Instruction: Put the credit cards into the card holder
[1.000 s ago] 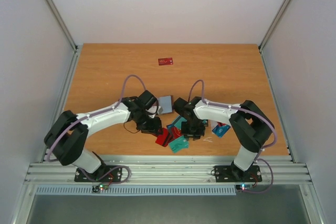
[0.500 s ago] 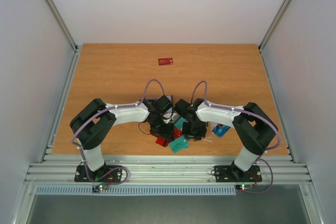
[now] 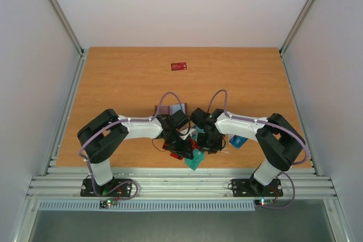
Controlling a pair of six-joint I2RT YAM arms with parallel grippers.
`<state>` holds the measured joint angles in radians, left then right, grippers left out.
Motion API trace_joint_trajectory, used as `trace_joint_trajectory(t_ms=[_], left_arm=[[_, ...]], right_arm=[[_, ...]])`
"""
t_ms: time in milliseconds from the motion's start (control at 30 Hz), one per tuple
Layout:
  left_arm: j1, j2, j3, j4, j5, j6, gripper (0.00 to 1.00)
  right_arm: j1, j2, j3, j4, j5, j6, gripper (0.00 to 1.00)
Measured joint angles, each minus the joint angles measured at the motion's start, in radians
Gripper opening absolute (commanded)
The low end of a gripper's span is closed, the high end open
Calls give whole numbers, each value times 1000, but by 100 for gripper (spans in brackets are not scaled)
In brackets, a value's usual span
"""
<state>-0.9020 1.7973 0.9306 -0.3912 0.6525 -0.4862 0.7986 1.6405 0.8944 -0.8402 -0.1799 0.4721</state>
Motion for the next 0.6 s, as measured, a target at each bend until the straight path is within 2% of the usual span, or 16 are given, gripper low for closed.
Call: trace_joint_trajectory(t_ms=[333, 600], left_arm=[[-23, 1, -8, 27, 14, -42, 28], [-25, 16, -8, 50, 47, -61, 28]], right_arm=[[0, -30, -24, 13, -4, 1, 31], [0, -211, -113, 6, -32, 21, 39]])
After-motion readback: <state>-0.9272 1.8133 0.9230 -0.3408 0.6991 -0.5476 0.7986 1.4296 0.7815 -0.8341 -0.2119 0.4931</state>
